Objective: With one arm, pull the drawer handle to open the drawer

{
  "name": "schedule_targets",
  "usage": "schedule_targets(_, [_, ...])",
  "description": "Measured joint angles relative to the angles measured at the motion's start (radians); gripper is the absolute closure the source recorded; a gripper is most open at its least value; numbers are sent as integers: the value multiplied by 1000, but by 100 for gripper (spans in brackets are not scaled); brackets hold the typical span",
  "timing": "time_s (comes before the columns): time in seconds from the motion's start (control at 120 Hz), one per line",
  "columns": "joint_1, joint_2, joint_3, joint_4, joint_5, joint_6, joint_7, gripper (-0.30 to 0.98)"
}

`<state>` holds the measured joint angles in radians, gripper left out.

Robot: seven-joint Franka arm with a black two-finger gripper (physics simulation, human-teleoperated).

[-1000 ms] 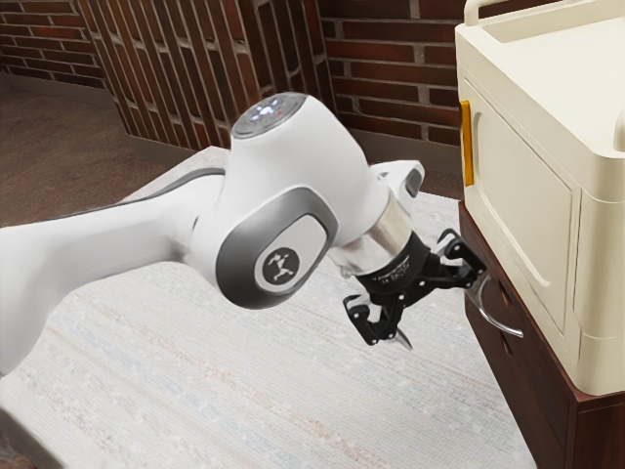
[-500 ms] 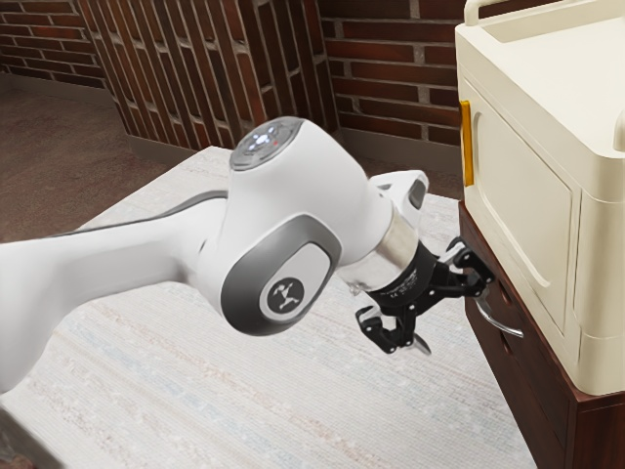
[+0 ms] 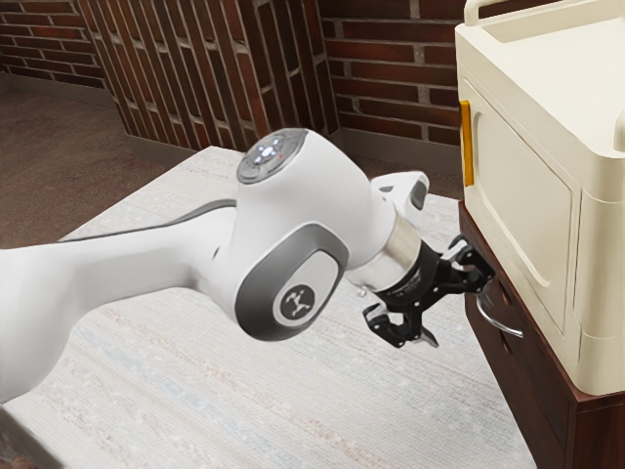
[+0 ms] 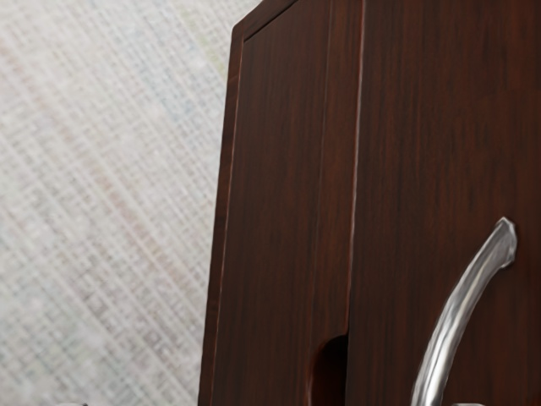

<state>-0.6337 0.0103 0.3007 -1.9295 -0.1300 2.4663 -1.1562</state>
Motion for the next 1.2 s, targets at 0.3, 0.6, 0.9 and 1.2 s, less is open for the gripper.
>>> schedule_targets(0.3, [-6, 6, 0, -3, -6, 7, 5, 15])
schedule_targets(0.6, [-15, 0, 7, -2, -4, -33, 7, 15])
schedule_targets(0.9, [-5, -29, 6, -12, 5, -86, 9, 15])
schedule_targets(1.2, [9, -79, 8, -77, 9, -100, 9, 16])
